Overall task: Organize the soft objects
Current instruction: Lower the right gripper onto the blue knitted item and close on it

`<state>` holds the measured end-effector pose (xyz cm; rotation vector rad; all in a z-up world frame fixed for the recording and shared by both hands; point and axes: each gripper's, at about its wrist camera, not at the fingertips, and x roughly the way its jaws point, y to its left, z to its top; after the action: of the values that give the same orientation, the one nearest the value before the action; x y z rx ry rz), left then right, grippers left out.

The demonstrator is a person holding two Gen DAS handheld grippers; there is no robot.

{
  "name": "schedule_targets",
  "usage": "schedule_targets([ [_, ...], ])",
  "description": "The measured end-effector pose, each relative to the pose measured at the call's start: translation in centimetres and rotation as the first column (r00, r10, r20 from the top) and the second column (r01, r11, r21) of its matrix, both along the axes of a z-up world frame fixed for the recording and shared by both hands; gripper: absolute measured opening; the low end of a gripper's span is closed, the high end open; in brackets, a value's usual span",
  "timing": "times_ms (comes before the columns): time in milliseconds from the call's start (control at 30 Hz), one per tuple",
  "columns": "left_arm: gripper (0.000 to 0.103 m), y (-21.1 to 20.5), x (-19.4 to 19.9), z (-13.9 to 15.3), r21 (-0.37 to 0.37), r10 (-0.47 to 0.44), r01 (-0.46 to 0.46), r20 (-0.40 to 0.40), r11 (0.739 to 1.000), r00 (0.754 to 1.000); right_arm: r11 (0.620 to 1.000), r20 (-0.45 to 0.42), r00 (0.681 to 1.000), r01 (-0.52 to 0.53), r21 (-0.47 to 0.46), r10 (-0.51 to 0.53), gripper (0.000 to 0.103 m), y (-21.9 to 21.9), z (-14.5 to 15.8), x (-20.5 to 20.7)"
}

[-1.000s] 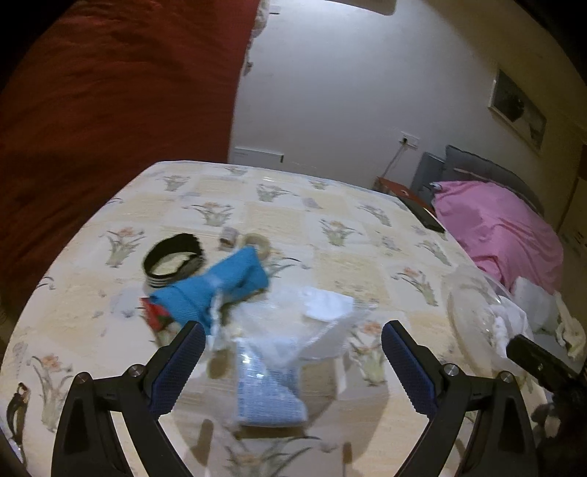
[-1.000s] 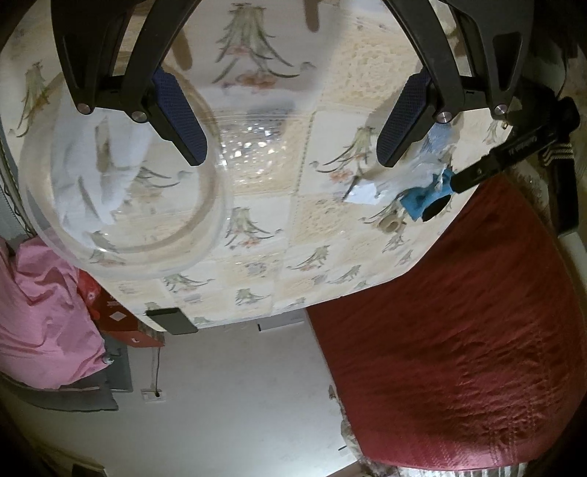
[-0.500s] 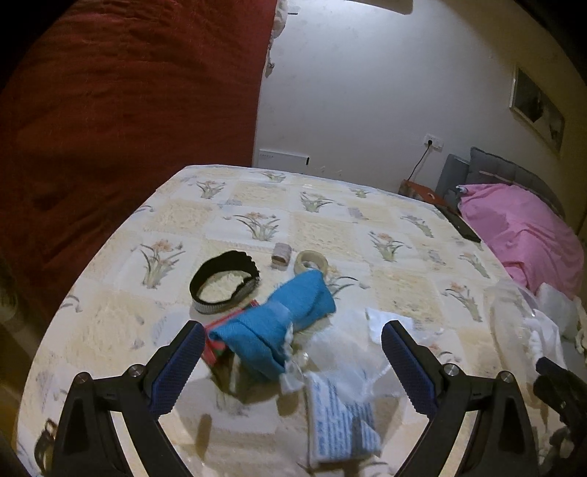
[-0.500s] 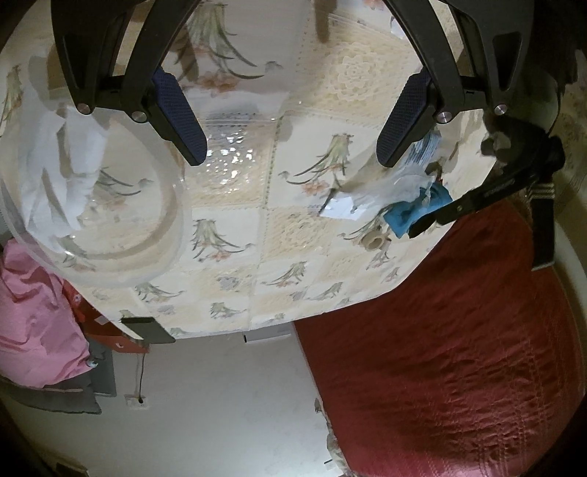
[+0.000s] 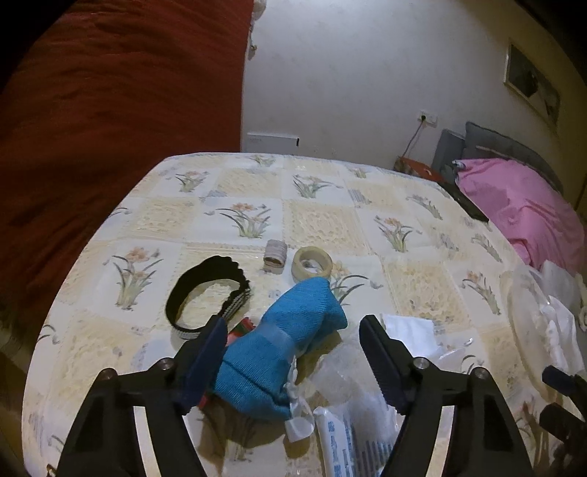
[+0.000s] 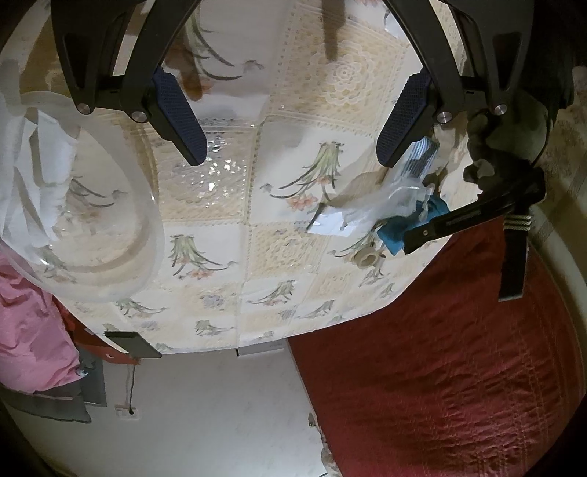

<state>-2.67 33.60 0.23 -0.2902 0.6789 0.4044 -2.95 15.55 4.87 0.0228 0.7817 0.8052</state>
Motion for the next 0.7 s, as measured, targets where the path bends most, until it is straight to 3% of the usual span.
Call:
schedule_targets([
  [700, 0.076, 1.1, -1.5, -0.6, -0.051, 0.030, -0.029, 0.017, 0.998, 0.999, 0.997, -0.007, 0.997, -0.079, -0.022, 0.078, 0.094, 2.9, -0.2, -1.4],
])
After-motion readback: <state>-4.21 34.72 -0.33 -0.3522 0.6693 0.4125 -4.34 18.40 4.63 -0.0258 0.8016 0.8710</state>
